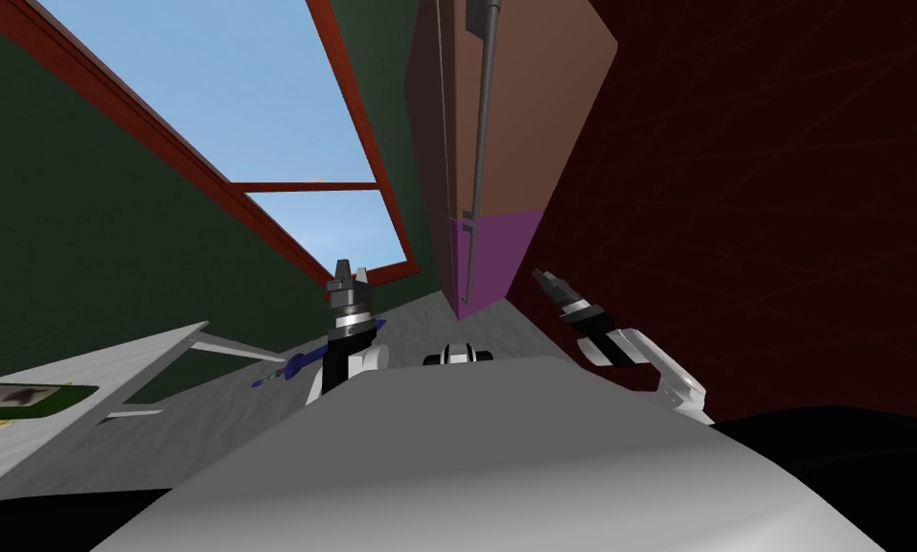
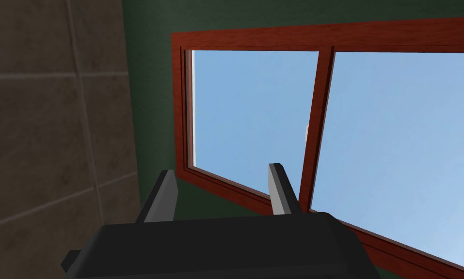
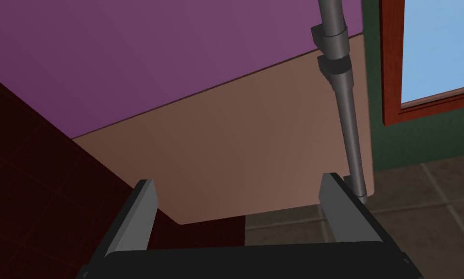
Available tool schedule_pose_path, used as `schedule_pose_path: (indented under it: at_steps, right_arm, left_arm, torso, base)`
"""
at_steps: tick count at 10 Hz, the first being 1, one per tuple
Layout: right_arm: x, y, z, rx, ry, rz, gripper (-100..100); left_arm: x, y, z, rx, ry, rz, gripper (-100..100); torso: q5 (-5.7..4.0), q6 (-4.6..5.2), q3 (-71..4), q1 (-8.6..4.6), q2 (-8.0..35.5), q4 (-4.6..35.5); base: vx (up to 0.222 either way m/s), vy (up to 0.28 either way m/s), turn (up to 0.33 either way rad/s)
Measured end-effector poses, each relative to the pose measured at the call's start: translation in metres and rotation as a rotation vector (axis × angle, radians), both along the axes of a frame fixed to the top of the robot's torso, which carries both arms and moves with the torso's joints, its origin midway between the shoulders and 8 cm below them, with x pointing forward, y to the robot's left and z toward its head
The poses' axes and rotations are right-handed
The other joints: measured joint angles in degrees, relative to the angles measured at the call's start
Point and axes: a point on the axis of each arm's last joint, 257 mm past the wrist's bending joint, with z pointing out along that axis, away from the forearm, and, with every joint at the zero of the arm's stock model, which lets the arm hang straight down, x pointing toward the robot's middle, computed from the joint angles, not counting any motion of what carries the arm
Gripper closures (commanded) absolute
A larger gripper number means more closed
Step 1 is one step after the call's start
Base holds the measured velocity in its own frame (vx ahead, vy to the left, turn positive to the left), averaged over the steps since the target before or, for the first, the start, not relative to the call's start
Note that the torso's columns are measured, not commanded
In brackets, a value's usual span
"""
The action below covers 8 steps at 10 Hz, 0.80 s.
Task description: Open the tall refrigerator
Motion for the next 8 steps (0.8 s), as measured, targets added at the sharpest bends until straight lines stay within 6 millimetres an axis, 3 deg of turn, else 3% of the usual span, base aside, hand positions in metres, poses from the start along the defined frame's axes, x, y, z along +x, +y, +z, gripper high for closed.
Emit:
schedule_pose_path:
  at_steps: [5, 8]
  right_arm:
    - [0.007, -0.035, -0.011, -0.237, 0.049, -0.047, -100]
    - [0.015, -0.069, -0.013, -0.404, 0.085, -0.089, -100]
  left_arm:
    - [0.0, 0.0, 0.0, 0.0, 0.0, 0.0, 0]
    - [0.0, 0.0, 0.0, 0.0, 0.0, 0.0, 0]
  torso:
    - [-0.04, 0.01, 0.02, -0.1, 0.03, 0.01]
    - [0.1, 0.01, 0.02, 0.38, 0.03, 0.01]
  base:
    - [0.05, 0.147, -0.028]
    - [0.051, 0.215, -0.019]
